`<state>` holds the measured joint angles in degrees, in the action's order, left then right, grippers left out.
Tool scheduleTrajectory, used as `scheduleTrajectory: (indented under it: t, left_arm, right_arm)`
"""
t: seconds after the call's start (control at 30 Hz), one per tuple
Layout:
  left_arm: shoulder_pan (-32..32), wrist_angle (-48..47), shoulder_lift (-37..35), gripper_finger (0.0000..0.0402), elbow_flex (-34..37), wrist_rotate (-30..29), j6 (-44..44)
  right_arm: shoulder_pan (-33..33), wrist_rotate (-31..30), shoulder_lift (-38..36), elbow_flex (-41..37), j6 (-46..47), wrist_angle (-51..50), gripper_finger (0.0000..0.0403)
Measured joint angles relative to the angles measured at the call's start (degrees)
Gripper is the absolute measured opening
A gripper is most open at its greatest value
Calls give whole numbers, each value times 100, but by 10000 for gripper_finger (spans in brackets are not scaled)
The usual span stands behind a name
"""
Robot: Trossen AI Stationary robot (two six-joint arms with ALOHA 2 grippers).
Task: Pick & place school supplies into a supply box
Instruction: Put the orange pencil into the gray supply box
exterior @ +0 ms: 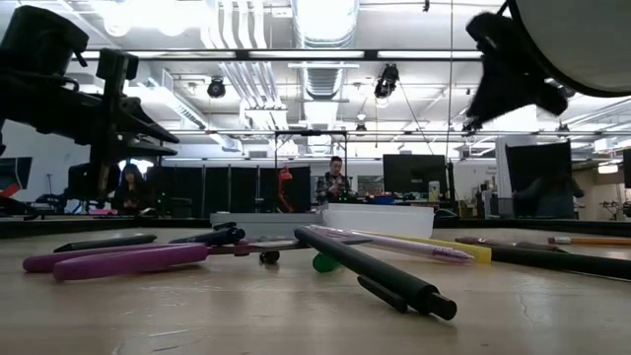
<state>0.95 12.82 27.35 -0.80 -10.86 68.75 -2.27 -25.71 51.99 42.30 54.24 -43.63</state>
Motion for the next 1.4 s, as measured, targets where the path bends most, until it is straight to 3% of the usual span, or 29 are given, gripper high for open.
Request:
scheduleTrajectory:
  t: [0.1,0.23,0.6,0.8,1.0,1.4]
  left_arm:
    - [0,-24,0,51,2,-205,108]
    - [7,-38,2,51,10,-300,395]
    - [202,26,0,51,9,-325,1000]
    - [210,26,-2,51,9,-324,1001]
    - [210,-94,0,51,11,-323,975]
    - [210,-106,0,51,18,-323,960]
  right_arm:
    - [129,76,227,314,-125,-812,145]
    - [401,823,676,358,-173,-1332,178]
    - [402,2466,2276,446,-1067,-1937,185]
    - [121,2634,2912,397,-1215,-2339,185]
    - [-116,3168,3467,399,-1438,-2187,185]
    - [-196,2966,4254,271,-2185,-1671,189]
